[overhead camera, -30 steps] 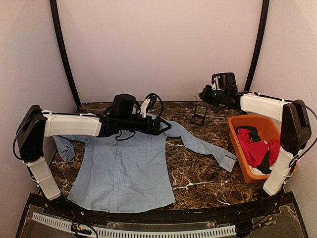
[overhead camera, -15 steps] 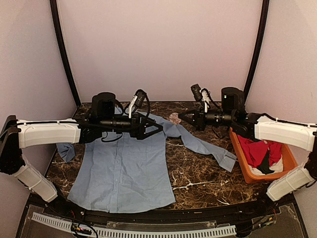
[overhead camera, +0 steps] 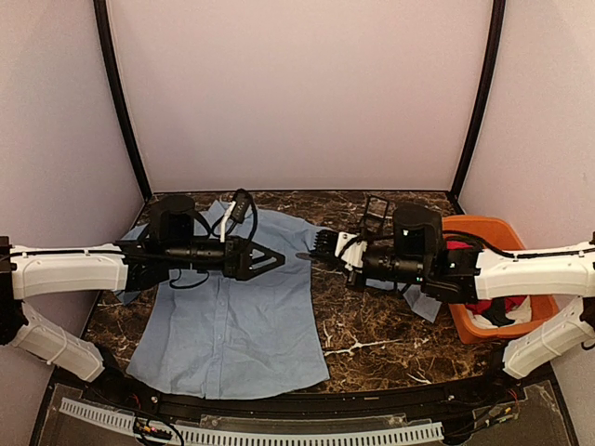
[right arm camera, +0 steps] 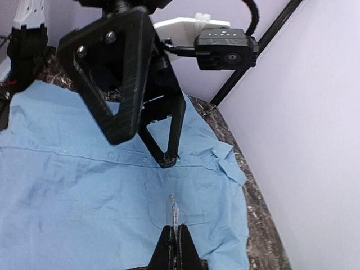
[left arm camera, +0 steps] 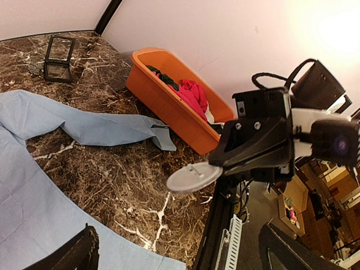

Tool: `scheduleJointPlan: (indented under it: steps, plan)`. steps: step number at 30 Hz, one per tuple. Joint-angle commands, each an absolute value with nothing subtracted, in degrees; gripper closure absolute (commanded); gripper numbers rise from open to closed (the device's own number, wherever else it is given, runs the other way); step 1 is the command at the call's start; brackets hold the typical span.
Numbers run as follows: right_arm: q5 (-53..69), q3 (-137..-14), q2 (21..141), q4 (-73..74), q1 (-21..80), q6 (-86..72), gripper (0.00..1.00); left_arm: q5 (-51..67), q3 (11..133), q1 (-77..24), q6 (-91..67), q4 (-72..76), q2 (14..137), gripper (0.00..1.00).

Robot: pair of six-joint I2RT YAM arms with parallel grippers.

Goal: Pin the brooch onto the clothing
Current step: Pass from the right arm to the left

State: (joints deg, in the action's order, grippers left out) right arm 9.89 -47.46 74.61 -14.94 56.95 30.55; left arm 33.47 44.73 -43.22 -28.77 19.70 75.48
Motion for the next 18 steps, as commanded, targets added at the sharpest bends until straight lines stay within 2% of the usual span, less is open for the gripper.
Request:
scheduleJointPlan:
  steps: [1, 5, 13, 18]
  plan:
    - [-3.98, -42.26, 76.39, -27.38, 61.01, 50.06, 1.00, 32.42, 42.08, -42.76, -34.70, 21.49, 71.68, 0.01]
    - [-10.60, -38.37, 78.50, -38.64, 63.62, 60.22, 1.00, 32.48, 39.82, -42.75, -38.90, 24.81, 71.92, 0.01]
    - [-16.77, -28.82, 89.19, -76.83, 68.34, 89.76, 1.00, 37.18, 38.25, -42.37, -50.85, 41.67, 81.83, 0.01]
    - [-18.56, -29.81, 92.26, -79.98, 70.50, 95.01, 1.00, 38.08, 40.67, -42.11, -50.58, 42.82, 84.47, 0.02]
